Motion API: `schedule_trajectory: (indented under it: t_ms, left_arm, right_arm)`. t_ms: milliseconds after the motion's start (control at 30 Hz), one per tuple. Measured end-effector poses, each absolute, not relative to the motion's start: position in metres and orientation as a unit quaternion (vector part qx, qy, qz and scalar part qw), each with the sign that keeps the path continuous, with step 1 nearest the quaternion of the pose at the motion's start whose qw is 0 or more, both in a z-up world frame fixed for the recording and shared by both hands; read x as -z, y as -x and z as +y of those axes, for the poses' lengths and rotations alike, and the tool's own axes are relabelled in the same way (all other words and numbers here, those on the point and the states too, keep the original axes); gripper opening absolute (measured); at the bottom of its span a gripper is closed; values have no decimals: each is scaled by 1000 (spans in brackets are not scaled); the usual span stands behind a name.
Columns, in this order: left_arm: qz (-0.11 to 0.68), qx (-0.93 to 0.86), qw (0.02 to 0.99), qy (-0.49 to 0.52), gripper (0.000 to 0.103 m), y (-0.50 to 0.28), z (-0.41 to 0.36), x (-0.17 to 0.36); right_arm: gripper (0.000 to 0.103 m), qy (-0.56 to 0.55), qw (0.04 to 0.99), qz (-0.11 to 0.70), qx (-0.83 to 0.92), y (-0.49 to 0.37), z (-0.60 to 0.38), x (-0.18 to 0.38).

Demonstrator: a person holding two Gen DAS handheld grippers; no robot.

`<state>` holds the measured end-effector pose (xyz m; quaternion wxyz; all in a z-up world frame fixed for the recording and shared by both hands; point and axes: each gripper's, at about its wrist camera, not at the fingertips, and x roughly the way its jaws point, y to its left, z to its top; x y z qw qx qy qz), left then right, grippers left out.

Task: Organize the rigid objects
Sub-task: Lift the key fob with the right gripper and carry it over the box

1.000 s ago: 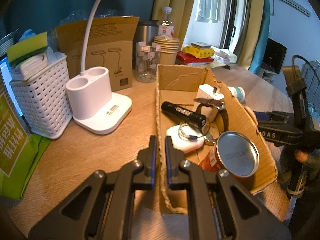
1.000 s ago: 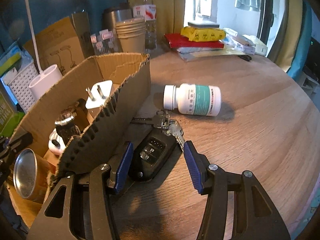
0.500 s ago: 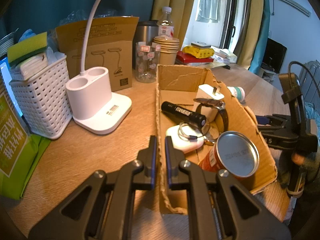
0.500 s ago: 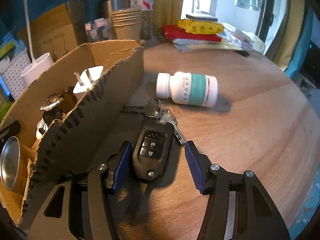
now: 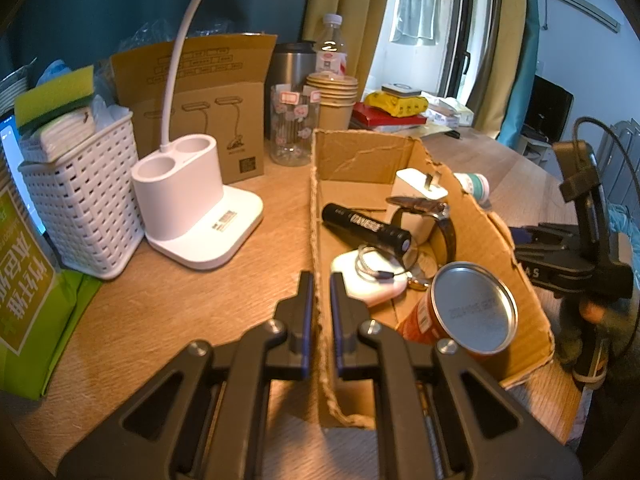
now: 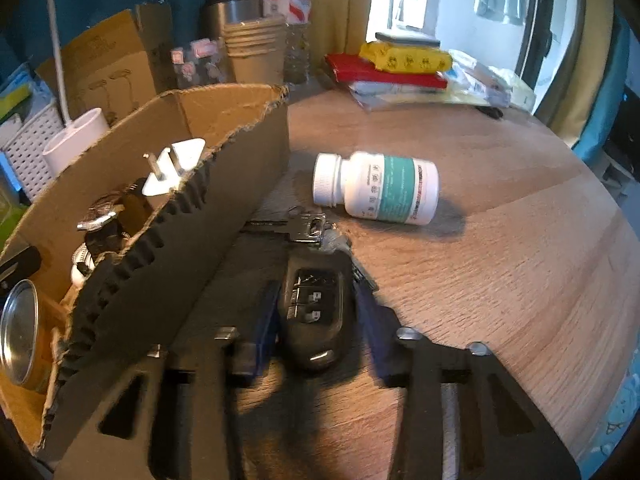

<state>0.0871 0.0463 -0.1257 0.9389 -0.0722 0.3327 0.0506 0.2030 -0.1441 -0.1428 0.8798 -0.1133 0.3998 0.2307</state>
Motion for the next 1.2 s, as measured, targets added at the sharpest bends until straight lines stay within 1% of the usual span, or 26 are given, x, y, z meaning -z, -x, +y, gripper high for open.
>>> schedule_trajectory:
  t_ms: [367,733,1200]
  left_arm:
    - [332,-51,939,72,9,-87,46,126]
    - [332,-51,939,71,9,-87,46,126]
    - [330,-52,940,67,9,-87,47,124]
  right_arm:
    - [38,76,884,383,-255,-193,-156,132]
    - [38,60,905,336,-254,-180,-170,92]
    - [38,57,916,295,-264,-170,-167,54]
